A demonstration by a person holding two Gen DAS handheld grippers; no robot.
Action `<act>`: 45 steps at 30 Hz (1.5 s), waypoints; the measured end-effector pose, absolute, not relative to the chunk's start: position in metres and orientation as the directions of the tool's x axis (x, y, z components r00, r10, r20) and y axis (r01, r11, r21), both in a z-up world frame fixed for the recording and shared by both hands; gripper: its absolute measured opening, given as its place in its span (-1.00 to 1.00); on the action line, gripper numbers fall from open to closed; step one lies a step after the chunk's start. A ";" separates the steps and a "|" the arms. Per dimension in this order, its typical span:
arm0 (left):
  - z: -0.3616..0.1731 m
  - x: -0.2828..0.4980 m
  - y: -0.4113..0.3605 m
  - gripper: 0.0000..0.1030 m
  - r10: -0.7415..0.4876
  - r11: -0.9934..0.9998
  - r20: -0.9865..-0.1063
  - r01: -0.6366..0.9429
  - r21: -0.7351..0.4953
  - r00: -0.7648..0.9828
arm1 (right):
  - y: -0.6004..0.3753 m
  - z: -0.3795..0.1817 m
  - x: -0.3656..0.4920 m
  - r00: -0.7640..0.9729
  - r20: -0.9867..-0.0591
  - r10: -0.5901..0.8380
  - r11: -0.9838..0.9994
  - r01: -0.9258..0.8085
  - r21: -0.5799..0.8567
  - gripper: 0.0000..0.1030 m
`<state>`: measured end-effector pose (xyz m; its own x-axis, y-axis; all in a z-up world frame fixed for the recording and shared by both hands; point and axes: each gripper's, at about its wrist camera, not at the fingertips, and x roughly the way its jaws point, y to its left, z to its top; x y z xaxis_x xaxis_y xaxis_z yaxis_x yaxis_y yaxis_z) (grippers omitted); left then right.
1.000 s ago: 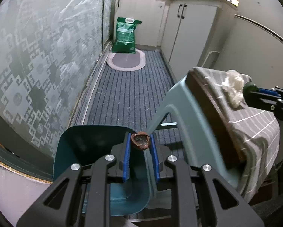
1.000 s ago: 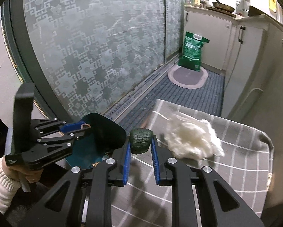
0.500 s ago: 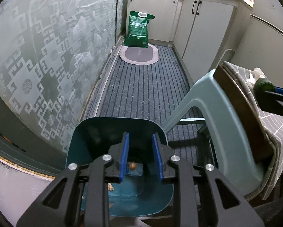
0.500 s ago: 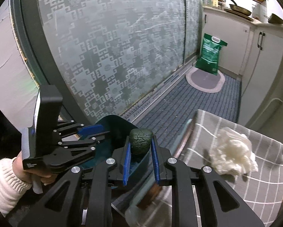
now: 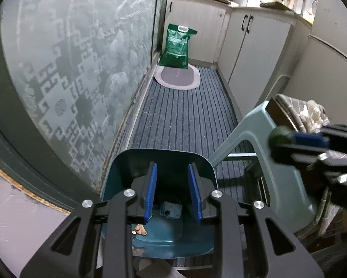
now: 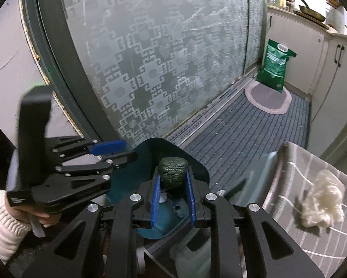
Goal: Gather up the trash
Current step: 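Carry the green fruit in the right tool over the teal bin and open it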
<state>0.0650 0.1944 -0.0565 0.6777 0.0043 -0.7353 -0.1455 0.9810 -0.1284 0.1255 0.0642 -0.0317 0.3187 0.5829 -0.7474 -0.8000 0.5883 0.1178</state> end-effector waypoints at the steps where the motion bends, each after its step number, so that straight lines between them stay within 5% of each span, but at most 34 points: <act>1: -0.053 0.063 0.197 -0.42 0.003 0.980 -0.731 -0.148 -0.134 0.683 | 0.069 -0.034 0.125 0.314 -0.751 0.581 0.586 -0.802 0.118 -0.61; 41: 0.013 0.002 0.219 -0.29 0.025 0.977 -0.622 -0.151 -0.151 0.783 | 0.145 -0.163 0.160 0.163 -0.928 0.336 0.670 -0.734 0.113 -0.60; 45: 0.015 0.004 0.218 -0.28 0.022 0.977 -0.623 -0.149 -0.152 0.782 | 0.143 -0.157 0.160 0.174 -0.924 0.340 0.670 -0.734 0.109 -0.47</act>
<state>0.0038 0.2176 0.0146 0.7823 0.0222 -0.6226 -0.1488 0.9771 -0.1522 0.1599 0.1431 -0.1573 0.1739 0.3404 -0.9241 -0.7339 0.6705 0.1089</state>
